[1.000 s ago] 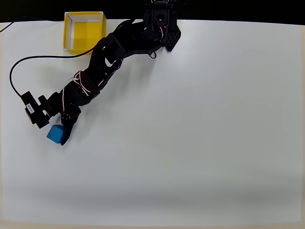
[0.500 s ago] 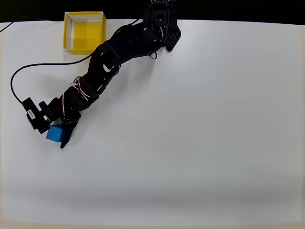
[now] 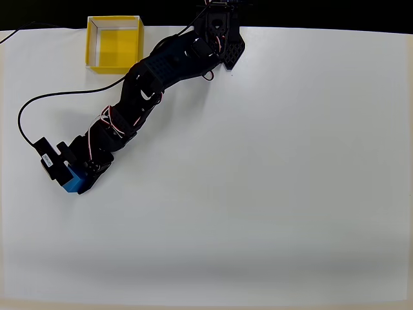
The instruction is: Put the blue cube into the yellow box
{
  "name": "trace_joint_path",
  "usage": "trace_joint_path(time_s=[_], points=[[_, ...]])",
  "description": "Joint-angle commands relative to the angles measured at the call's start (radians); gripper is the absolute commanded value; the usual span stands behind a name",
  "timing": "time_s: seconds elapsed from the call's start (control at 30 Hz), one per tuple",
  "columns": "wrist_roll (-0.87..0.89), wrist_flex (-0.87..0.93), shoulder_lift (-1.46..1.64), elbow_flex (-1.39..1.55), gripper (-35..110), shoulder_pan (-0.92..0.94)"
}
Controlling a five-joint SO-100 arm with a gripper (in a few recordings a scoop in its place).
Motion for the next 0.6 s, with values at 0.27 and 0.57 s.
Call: trace_joint_path(time_s=[0.27, 0.57], points=[[-0.025, 0.051, 0.183, -0.057, 15, -0.002], [-0.035, 0.124, 0.525, 0.16, 16, -0.009]])
